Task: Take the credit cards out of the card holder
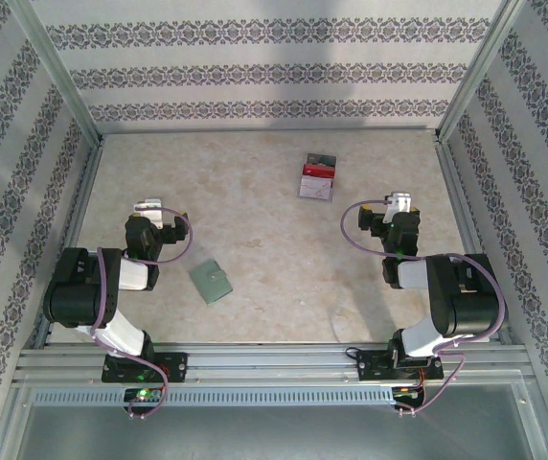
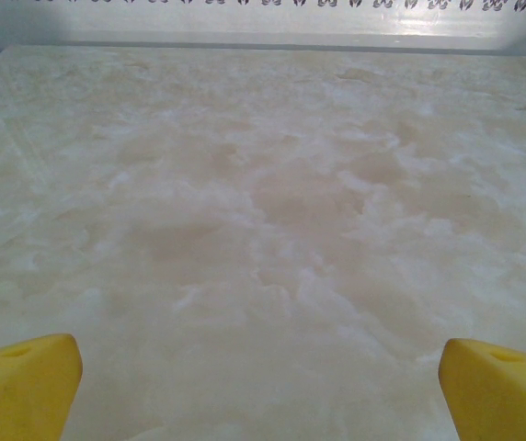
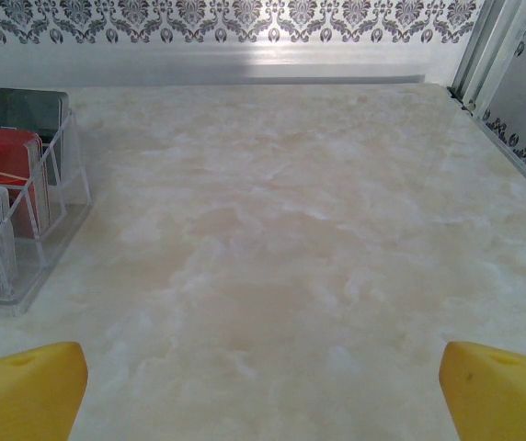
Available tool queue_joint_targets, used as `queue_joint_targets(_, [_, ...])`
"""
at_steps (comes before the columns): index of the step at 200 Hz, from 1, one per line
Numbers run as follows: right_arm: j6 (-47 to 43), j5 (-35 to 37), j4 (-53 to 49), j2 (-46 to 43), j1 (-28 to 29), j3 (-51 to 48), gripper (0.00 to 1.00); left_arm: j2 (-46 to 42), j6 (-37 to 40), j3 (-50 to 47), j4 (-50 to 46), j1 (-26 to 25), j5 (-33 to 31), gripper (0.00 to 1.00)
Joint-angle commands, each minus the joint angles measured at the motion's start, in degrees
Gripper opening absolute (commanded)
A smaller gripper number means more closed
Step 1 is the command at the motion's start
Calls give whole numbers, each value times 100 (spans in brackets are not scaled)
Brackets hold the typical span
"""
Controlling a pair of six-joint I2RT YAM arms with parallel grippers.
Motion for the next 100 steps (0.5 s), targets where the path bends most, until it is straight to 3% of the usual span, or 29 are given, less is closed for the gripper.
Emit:
queue_joint_targets(1, [91, 25, -14, -221, 61, 46, 98, -424, 72, -21, -186, -39, 11, 100])
queue_joint_targets(31, [232, 172, -1601, -1340, 65, 329, 98, -1502, -115, 229, -1479, -39, -429, 100])
queue_joint_targets(57, [1101, 43, -2680, -2256, 52, 542, 98, -2371, -913, 692, -2979, -33, -529, 100])
queue_joint_targets(100, [3131, -928, -3887, -3100, 52, 882, 98, -3265, -2659, 1672, -5965, 197, 241, 100])
